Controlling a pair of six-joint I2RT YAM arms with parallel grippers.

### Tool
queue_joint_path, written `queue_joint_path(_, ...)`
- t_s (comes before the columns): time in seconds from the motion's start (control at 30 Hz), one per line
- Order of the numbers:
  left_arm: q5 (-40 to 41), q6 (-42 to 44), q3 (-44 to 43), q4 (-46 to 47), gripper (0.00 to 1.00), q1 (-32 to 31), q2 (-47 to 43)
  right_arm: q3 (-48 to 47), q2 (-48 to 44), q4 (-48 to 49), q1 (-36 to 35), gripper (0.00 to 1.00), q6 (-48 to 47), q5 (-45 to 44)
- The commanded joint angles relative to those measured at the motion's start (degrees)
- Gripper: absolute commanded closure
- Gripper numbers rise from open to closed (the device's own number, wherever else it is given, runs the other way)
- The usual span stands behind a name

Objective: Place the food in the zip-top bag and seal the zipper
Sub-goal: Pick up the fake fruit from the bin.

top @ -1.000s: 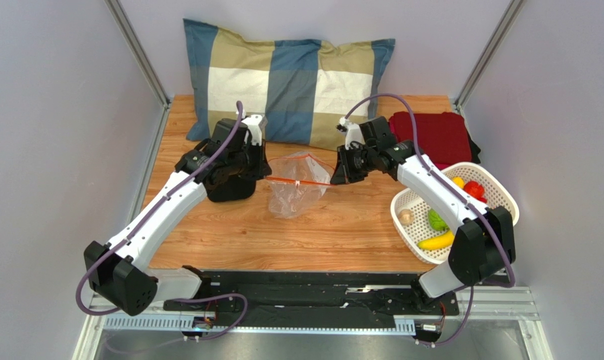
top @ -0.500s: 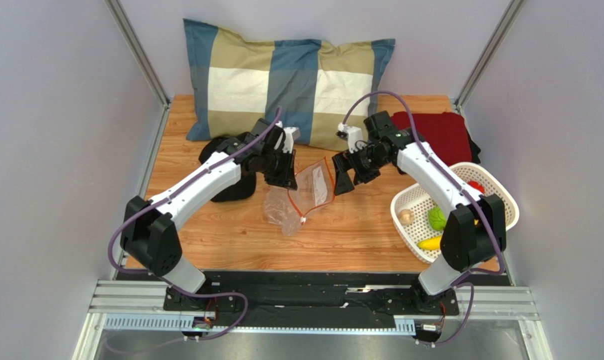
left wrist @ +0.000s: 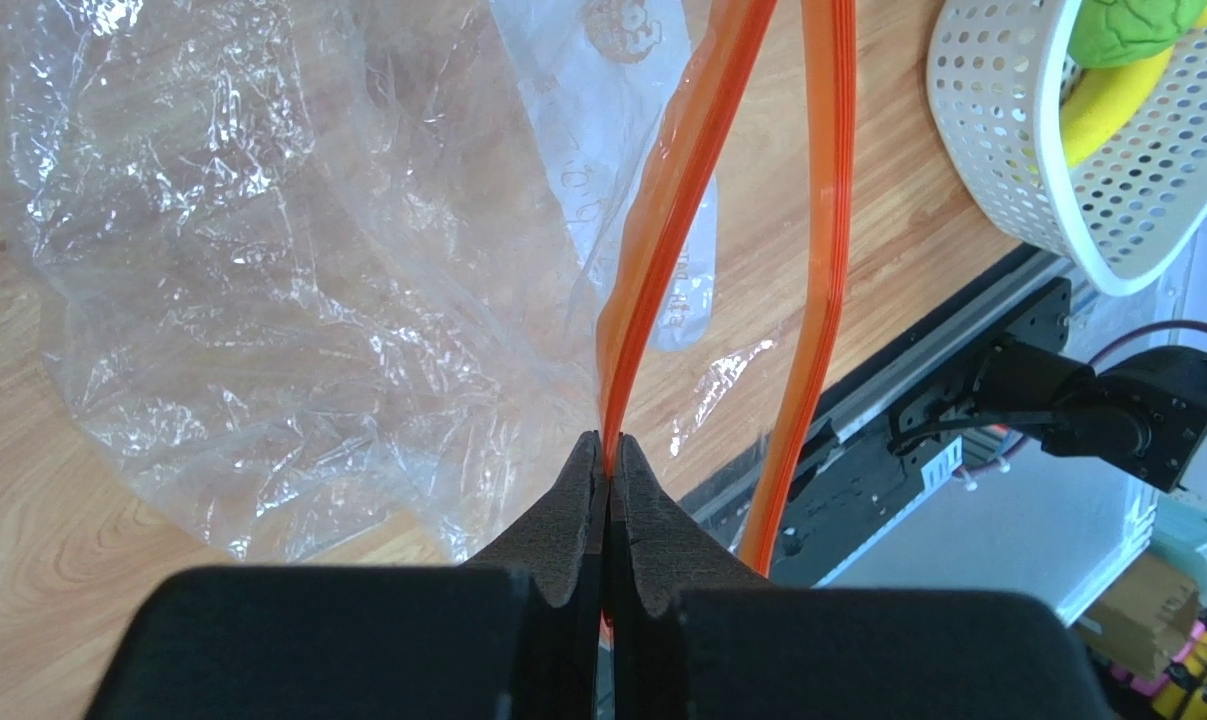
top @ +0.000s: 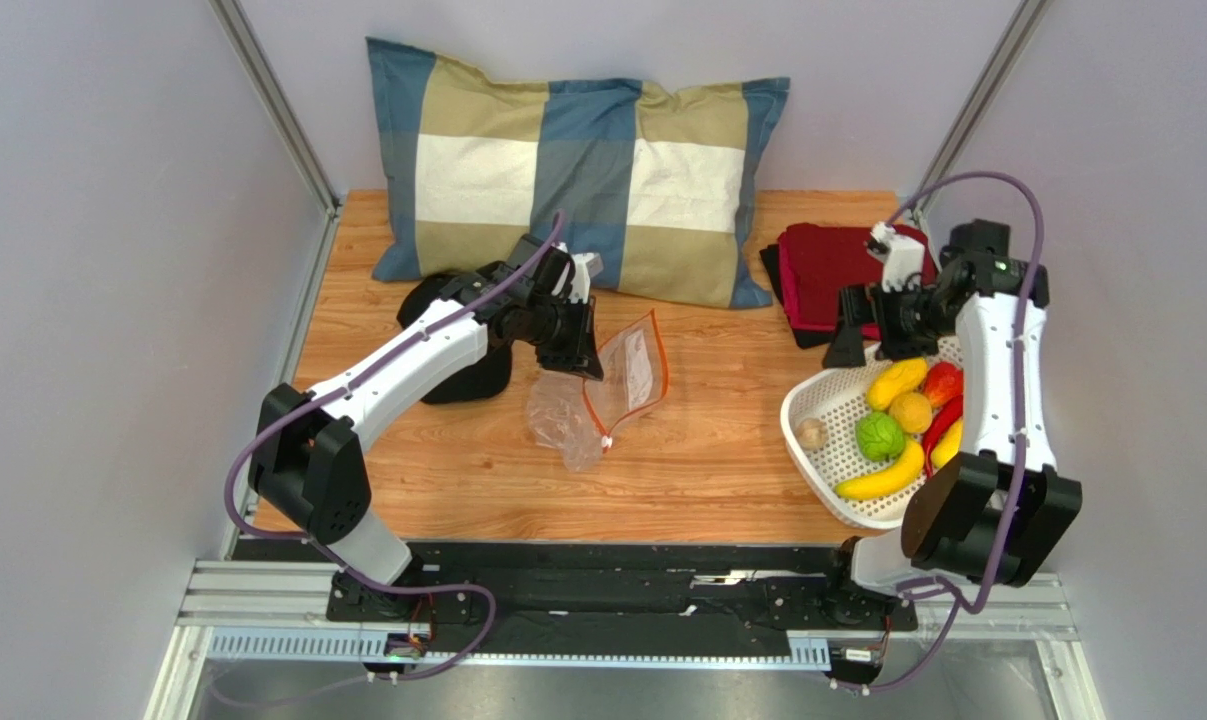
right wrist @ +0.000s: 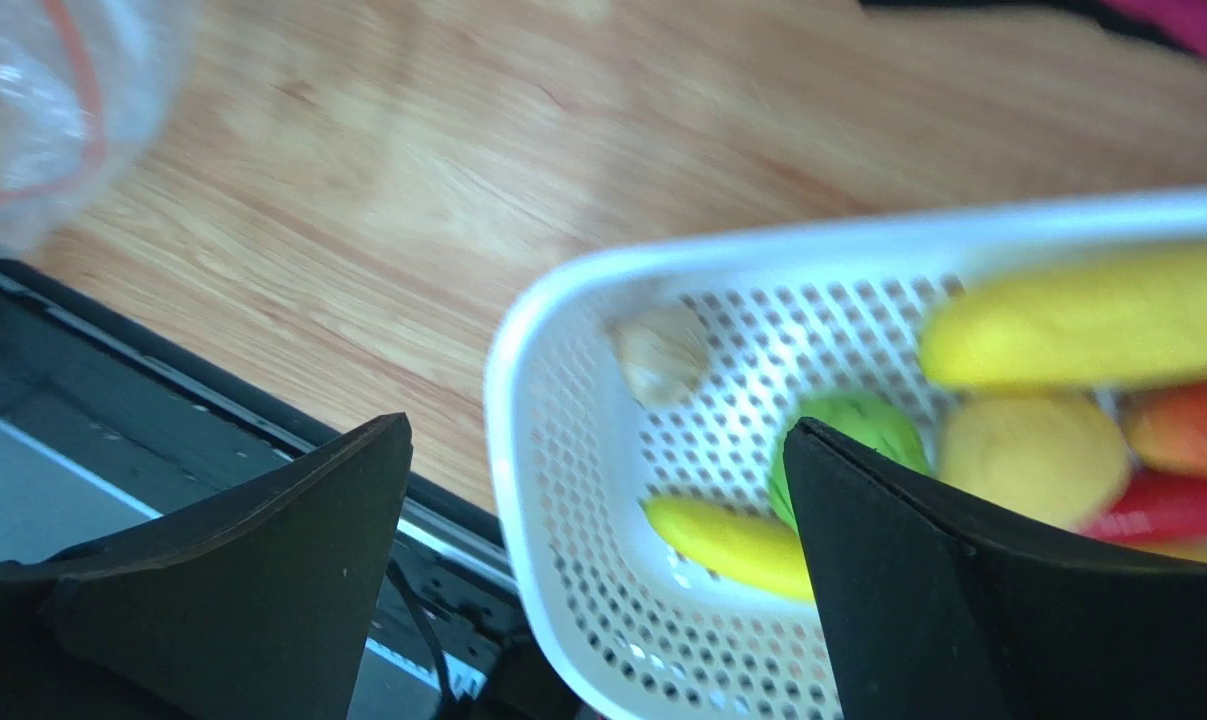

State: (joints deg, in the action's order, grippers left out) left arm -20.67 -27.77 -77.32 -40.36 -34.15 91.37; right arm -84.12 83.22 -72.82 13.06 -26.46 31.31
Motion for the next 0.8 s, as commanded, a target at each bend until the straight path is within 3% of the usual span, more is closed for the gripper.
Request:
queue_joint_path(0.0,-1.39,-0.88,-1.61,1.51,1.0,-0.21,-0.23,6.83,-4.11,-11.74,6.08,0.02,-11.77,-6.86)
queue_joint_path(0.3,-1.83,-0.62,-1.69,1.77,1.0,-0.57,-0.14,16.35,-2.01,2.74,5.4,0.13,-7.38,-10.47)
queue_joint_path(0.77,-1.66,-0.09,-1.26,1.78,1.0,-0.57,0.38,17.05,3.79,10.94,9.18,0.12,-7.74,-20.32)
